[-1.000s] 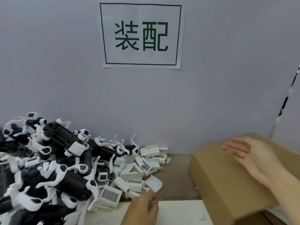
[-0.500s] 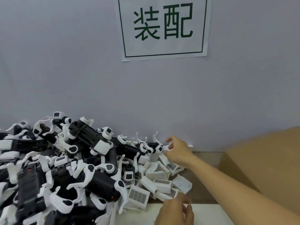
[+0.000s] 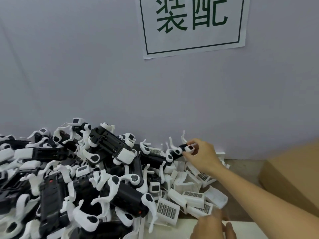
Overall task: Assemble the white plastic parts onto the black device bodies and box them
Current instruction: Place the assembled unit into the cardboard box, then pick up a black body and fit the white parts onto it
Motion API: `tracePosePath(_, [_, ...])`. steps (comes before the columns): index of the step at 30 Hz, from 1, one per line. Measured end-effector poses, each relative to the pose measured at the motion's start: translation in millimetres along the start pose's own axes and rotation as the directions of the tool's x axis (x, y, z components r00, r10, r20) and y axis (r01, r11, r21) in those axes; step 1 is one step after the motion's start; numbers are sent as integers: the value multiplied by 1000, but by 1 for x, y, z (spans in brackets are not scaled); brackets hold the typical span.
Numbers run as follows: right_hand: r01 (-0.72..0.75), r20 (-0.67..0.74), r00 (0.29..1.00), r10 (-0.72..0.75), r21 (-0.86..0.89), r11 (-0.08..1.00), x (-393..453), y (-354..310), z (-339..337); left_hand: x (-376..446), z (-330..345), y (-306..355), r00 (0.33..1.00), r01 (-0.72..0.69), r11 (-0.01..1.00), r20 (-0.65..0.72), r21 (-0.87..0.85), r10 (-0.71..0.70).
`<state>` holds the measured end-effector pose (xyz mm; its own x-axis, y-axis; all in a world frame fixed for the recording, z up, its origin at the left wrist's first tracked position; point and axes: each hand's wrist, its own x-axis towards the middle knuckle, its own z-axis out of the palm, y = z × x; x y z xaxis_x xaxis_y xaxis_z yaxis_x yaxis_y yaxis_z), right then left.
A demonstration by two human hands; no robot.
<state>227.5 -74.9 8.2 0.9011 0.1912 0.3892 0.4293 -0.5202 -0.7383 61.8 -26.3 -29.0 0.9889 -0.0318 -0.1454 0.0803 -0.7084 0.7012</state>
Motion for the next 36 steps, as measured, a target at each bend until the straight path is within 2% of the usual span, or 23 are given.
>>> tracePosePath(2, [21, -114, 993, -14, 63, 998, -8, -7, -16, -8, -1, 3, 988, -80, 997, -130, 6, 80])
tracePosePath(7, [51, -294, 955, -40, 29, 998, -39, -21, -69, -16, 7, -4, 955, -174, 984, -250, -40, 158])
tracePosePath(10, [28, -333, 943, -17, 27, 999, -75, -21, -99, -19, 7, 0, 930, -196, 978, -329, -66, 164])
tracePosePath(14, [-17, -338, 941, 8, -26, 999, -133, -19, -120, -21, 7, 2, 863, -255, 959, -477, -125, 167])
tracePosePath(16, [-11, -308, 951, -8, -58, 998, -156, -22, -120, -20, 9, 2, 856, -278, 957, -475, -86, 205])
tracePosePath(18, [17, -275, 961, -24, -26, 999, -170, -27, -114, -21, 9, 6, 884, -244, 969, -417, -31, 210])
tracePosePath(22, [59, -262, 965, -8, 188, 980, -175, -35, -99, -25, 9, 12, 875, -285, 958, -406, 8, 264])
tracePosePath(24, [67, -283, 959, 22, 300, 952, -173, -35, -92, -28, 8, 12, 852, -333, 941, -446, -60, 274])
tracePosePath(26, [75, -290, 956, 47, 393, 917, -172, -34, -86, -30, 6, 12, 843, -359, 909, -492, -212, 218])
tracePosePath(27, [83, -301, 953, 44, 395, 915, -173, -32, -82, -30, 5, 13, 843, -385, 866, -505, -319, 188])
tracePosePath(29, [73, -313, 949, 30, 313, 947, -175, -26, -73, -32, 1, 16, 851, -432, 716, -511, -548, 122])
tracePosePath(31, [29, -274, 960, 56, 294, 955, -177, -19, -61, -35, -3, 19, 873, -413, 585, -487, -698, 36])
tracePosePath(36, [18, -197, 980, 39, 279, 960, -182, -8, -45, -35, -3, 17, 859, -414, 504, -508, -758, -58])
